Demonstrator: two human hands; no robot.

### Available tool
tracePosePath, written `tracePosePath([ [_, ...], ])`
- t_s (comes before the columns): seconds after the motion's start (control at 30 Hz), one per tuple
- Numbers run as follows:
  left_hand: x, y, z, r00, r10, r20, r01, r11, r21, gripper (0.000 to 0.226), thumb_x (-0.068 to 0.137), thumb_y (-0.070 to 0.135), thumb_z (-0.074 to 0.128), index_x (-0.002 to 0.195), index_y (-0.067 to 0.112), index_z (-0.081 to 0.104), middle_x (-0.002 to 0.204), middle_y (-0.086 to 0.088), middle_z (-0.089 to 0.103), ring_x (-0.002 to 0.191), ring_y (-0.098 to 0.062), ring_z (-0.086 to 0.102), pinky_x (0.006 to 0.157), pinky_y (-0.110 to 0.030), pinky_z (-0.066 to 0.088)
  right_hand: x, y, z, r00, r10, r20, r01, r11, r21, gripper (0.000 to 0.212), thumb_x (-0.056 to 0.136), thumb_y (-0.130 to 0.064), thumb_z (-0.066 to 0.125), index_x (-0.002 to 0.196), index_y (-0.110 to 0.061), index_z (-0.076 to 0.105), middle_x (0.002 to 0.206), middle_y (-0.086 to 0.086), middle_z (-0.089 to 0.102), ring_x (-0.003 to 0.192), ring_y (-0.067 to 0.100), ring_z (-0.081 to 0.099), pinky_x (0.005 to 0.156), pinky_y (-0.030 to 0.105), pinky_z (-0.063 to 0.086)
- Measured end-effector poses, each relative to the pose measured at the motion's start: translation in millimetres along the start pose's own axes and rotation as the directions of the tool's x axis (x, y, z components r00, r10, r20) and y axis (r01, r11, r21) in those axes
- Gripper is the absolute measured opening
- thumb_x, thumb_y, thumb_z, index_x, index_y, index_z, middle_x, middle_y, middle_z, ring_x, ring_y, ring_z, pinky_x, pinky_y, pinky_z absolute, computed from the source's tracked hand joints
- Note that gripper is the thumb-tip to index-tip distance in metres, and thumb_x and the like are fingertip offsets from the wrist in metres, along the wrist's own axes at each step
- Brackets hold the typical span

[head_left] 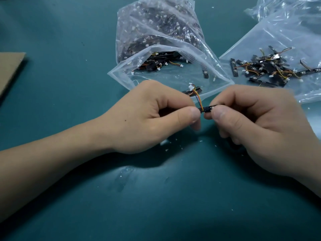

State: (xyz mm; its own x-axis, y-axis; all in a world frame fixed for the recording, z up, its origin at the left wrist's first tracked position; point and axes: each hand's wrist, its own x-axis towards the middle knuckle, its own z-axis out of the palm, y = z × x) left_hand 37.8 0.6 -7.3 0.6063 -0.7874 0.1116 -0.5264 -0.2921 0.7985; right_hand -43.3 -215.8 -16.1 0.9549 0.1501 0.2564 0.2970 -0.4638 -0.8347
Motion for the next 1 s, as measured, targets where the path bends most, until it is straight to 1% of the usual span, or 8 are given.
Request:
tracePosePath([
  [0.1,-0.7,1.7,0.5,1.0,0.008,0.009,-0.008,1.0,0.003,0.026,0.099,0.026,0.059,0.083,0.018,0.077,0.057,-0.004,0.057,0.053,-0.024,0.056,0.051,-0.035,0.043,1.2,-1.0,-1.6,0.995,0.011,0.104,-0.008,0.999,-0.032,0.024,0.099,-0.036,0.051,0.089,-0.024,0.069,0.066,-0.006,0.064,0.055,0.01,0.057,0.054,0.014,0.039],
  [0.17,-0.6,2.4,-0.3,1.0,0.005,0.015,-0.005,1.0,-0.014,0.026,0.098,0.024,0.059,0.08,0.017,0.076,0.057,-0.004,0.056,0.052,-0.023,0.056,0.05,-0.033,0.042,1.7,-1.4,-1.5,0.991,0.006,0.133,0.003,0.998,-0.067,0.025,0.101,-0.034,0.049,0.092,-0.024,0.07,0.068,-0.008,0.066,0.056,0.011,0.058,0.054,0.014,0.04],
  [0.3,-1.1,3.8,-1.8,0.999,0.024,0.031,-0.023,0.999,-0.031,0.025,0.098,0.02,0.058,0.083,0.012,0.076,0.058,-0.005,0.056,0.052,-0.022,0.053,0.049,-0.027,0.04,1.1,-0.8,-0.9,0.994,0.002,0.109,0.004,0.999,-0.049,0.025,0.1,-0.034,0.049,0.091,-0.025,0.07,0.066,-0.008,0.066,0.054,0.012,0.058,0.053,0.015,0.04],
  [0.43,-0.6,5.4,2.0,0.999,0.033,0.001,-0.033,0.998,0.052,0.026,0.098,0.019,0.059,0.08,0.013,0.076,0.057,-0.004,0.056,0.052,-0.019,0.051,0.05,-0.027,0.04,0.5,0.2,-1.3,0.996,0.005,0.09,-0.002,1.0,-0.027,0.026,0.099,-0.036,0.05,0.089,-0.026,0.071,0.064,-0.008,0.066,0.053,0.014,0.056,0.051,0.018,0.041],
  [0.53,0.0,5.2,3.0,0.999,0.038,-0.016,-0.036,0.996,0.083,0.025,0.096,0.016,0.06,0.076,0.013,0.075,0.054,-0.003,0.054,0.052,-0.018,0.05,0.049,-0.025,0.039,1.0,-1.2,-0.5,0.995,0.005,0.101,0.0,0.999,-0.044,0.025,0.098,-0.035,0.05,0.089,-0.027,0.072,0.064,-0.008,0.066,0.052,0.013,0.057,0.051,0.016,0.041],
  [0.7,-1.1,6.5,1.8,1.0,0.029,0.009,-0.029,0.999,0.043,0.024,0.097,0.016,0.059,0.078,0.013,0.075,0.055,-0.002,0.055,0.051,-0.016,0.05,0.05,-0.023,0.039,1.4,-3.2,-0.3,0.996,-0.009,0.089,0.019,0.993,-0.113,0.025,0.098,-0.034,0.05,0.087,-0.026,0.071,0.063,-0.009,0.064,0.054,0.012,0.059,0.052,0.015,0.041],
  [0.87,-0.7,5.6,0.9,0.999,0.034,0.018,-0.035,0.999,0.028,0.026,0.098,0.016,0.058,0.078,0.012,0.074,0.056,-0.005,0.056,0.052,-0.021,0.051,0.05,-0.029,0.041,1.4,-3.9,0.2,0.994,-0.008,0.106,0.02,0.993,-0.115,0.024,0.099,-0.036,0.05,0.089,-0.027,0.07,0.064,-0.008,0.065,0.055,0.013,0.059,0.052,0.017,0.041],
  [1.0,-0.6,5.6,2.5,1.0,0.029,-0.001,-0.029,0.998,0.06,0.026,0.096,0.014,0.06,0.074,0.012,0.074,0.054,-0.002,0.053,0.051,-0.016,0.049,0.049,-0.023,0.039,1.1,-3.9,-0.6,0.994,-0.008,0.107,0.02,0.993,-0.117,0.024,0.099,-0.036,0.05,0.091,-0.028,0.071,0.065,-0.009,0.065,0.057,0.012,0.061,0.053,0.016,0.041],
])
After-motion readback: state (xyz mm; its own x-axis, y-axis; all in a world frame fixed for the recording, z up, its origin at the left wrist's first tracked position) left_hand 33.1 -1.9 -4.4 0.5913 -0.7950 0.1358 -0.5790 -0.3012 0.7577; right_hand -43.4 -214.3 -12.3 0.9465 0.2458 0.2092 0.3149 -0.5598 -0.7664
